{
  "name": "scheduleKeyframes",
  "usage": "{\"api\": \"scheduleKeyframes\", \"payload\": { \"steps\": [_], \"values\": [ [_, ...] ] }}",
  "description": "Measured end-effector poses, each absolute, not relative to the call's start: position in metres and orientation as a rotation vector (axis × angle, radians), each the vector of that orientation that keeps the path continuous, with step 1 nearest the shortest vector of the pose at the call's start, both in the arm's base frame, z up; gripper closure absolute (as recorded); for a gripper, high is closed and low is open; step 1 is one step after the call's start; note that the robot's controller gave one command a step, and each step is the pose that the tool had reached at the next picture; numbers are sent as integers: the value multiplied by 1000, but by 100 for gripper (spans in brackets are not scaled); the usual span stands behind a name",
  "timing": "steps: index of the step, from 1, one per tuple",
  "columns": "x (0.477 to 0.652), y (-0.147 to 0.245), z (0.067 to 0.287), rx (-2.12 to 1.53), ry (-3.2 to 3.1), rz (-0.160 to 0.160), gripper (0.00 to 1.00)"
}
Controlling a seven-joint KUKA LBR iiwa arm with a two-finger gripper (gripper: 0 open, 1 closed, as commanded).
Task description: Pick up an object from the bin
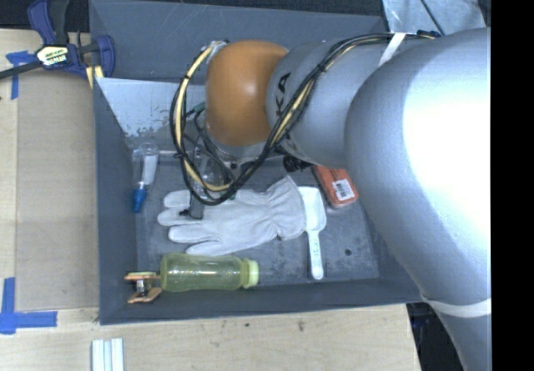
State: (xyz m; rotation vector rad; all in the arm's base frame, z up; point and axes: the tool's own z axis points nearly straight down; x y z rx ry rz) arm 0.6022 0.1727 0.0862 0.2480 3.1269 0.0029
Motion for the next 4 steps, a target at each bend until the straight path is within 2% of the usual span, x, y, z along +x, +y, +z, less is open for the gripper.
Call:
{"api": "scheduleKeyframes", "payload": {
  "steps": [1,2,3,4],
  "values": [
    [584,150,75,273,3125,3,0],
    [601,142,73,364,3117,5,100],
    [600,141,71,366,3117,2,0],
    [601,141,72,367,3115,4,100]
  ]
}}
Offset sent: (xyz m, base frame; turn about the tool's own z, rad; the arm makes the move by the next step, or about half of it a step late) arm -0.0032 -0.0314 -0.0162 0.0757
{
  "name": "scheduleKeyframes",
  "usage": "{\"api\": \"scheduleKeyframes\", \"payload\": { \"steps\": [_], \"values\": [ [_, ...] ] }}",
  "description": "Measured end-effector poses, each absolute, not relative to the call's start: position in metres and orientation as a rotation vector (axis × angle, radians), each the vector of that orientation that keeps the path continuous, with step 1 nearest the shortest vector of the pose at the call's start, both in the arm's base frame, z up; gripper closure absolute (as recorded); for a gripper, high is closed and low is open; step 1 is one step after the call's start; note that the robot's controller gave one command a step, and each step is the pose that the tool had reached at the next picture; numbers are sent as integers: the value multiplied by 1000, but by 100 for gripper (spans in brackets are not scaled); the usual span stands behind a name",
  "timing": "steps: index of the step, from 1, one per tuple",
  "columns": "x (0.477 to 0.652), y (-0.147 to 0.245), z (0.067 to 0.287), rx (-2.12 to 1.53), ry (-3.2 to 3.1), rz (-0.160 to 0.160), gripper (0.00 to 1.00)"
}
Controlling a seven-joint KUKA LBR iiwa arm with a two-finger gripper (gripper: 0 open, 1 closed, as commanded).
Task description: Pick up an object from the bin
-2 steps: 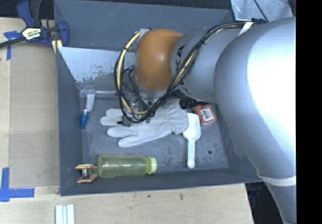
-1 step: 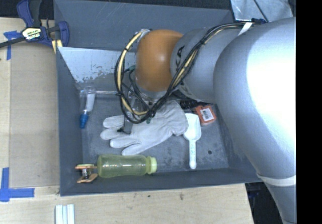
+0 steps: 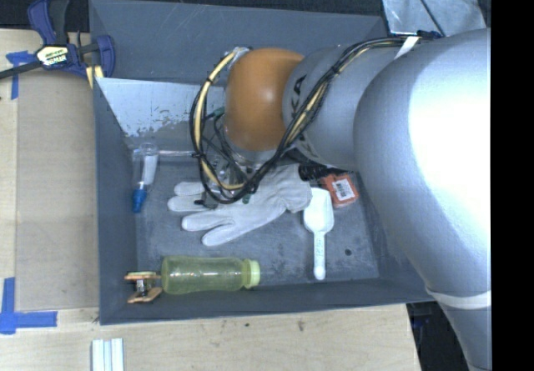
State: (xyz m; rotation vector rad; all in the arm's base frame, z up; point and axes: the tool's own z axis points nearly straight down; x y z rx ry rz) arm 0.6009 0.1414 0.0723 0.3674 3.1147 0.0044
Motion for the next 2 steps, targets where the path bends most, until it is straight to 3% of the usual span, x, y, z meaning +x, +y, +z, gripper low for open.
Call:
{"api": "scheduleKeyframes", "payload": {
  "steps": [1,2],
  "values": [
    [601,141,72,368,3115,5,100],
    [579,142,122,357,3126,-3,100]
  ]
}}
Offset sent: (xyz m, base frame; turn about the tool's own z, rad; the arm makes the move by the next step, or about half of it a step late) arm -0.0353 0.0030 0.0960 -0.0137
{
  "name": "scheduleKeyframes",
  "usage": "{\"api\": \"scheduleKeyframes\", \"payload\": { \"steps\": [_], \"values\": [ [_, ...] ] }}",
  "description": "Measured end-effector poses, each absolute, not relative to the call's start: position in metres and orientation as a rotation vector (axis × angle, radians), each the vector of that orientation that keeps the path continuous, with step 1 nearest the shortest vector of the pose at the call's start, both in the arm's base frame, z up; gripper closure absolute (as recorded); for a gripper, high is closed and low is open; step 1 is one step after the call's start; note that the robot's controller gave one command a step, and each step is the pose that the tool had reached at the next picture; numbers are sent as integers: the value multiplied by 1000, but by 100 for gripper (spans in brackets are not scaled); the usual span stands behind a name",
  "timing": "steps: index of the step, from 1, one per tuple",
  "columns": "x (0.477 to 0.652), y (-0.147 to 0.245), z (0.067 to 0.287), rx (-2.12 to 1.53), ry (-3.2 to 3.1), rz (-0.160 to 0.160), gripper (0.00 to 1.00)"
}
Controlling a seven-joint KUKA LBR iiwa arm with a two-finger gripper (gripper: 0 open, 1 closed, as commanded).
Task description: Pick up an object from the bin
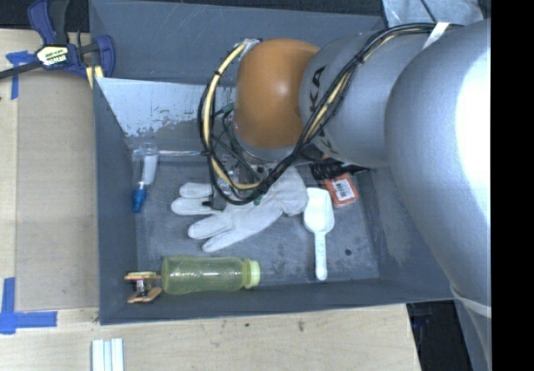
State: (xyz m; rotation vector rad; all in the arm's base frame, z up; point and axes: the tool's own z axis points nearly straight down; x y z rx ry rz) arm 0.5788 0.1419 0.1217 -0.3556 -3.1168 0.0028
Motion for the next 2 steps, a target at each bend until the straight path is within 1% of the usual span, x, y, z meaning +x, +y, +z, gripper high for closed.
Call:
{"api": "scheduleKeyframes", "payload": {
  "steps": [1,2],
  "values": [
    [572,148,183,-270,-3129,2,100],
    [588,143,235,-289,-3132,-2,100]
  ]
}}
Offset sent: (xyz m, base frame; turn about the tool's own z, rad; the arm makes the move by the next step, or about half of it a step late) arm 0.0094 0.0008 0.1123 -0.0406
